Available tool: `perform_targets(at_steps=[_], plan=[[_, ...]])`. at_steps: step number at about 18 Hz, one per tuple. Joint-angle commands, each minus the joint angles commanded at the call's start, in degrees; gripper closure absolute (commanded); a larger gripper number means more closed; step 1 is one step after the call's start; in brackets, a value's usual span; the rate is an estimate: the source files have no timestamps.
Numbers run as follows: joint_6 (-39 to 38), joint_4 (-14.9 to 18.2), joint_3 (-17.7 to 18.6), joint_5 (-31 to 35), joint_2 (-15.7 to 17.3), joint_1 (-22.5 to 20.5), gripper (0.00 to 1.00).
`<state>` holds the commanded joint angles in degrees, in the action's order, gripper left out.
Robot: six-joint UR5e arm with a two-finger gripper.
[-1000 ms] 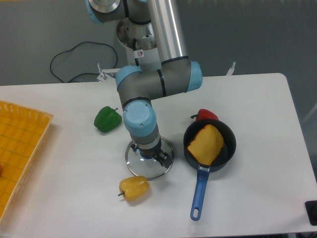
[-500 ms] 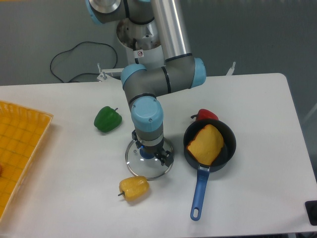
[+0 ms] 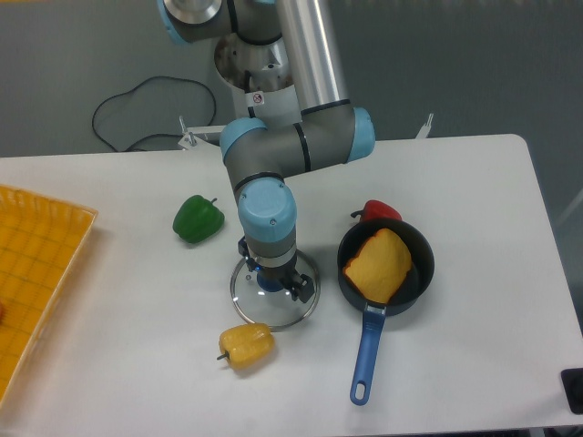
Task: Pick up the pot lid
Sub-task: 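Hold the knob steady before lifting, then lift the glass lid by its knob up off the table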
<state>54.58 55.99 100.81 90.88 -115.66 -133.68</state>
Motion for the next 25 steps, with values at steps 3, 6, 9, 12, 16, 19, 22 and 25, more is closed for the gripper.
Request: perform_targets(at_steps=[3,6,9,12,16,19,22,25], plan=[[-1.06,0.00,-0.35,-0.09,0.09,0.00,0.00],[-2.29,0.00,-0.62,-0.09,-0.09,0.09,0.00],[-2.38,0.09,-0.79,-0.09,-0.26,0.18,0.24],[-2.46,0.17,-0.79,0.00,-0.44,0.26,0.47],[-2.46,0.35,-1.05,0.09,-0.53,0.35,0.66],[-2.38,0.79,-1.84,0.26,-0.53,0.44,0.70],[-2.03,2.45,-3.07,0.44,-0.09,0.35,0.71],[-1.67,7.54,-6.14,0.70,0.78,0.88,0.75]])
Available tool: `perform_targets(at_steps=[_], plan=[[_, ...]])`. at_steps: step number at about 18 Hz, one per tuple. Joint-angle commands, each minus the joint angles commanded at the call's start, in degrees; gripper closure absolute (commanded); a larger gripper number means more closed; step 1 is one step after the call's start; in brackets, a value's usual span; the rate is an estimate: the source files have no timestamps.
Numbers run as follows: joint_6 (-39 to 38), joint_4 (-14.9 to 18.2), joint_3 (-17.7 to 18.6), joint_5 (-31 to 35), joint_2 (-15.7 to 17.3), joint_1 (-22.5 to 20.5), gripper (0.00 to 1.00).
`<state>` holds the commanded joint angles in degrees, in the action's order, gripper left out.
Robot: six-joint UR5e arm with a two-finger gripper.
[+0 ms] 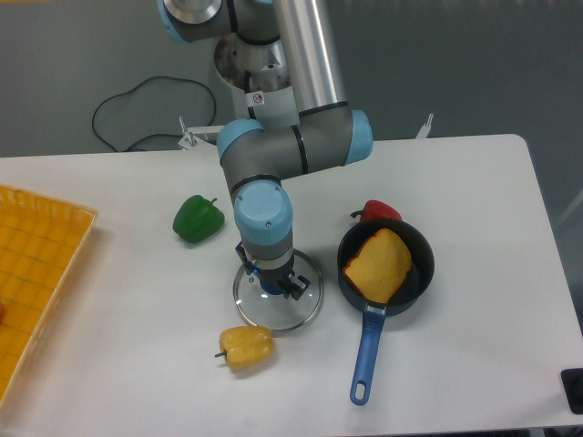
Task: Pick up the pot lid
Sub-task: 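Lift the glass lid by its knob up off the table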
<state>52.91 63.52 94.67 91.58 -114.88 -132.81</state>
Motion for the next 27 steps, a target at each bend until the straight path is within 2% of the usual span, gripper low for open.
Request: perform_targets(at_steps=[2,12,14,16,21,27], plan=[[0.00,3.52,-0.89,-0.26,1.76,1.05,0.75],[3.16,5.82,-2.56,-2.72,8.43,2.73,0.75],[3.78,8.01,-3.78,-3.08,8.97,2.73,0.75],[6.23,11.52,-5.11,-2.64,8.97,2.64,0.75],[9.31,12.24,-5.64,-2.55,9.15,2.03,0.75],[9.49,12.24,-5.28,-2.55,10.20,1.85,0.75]])
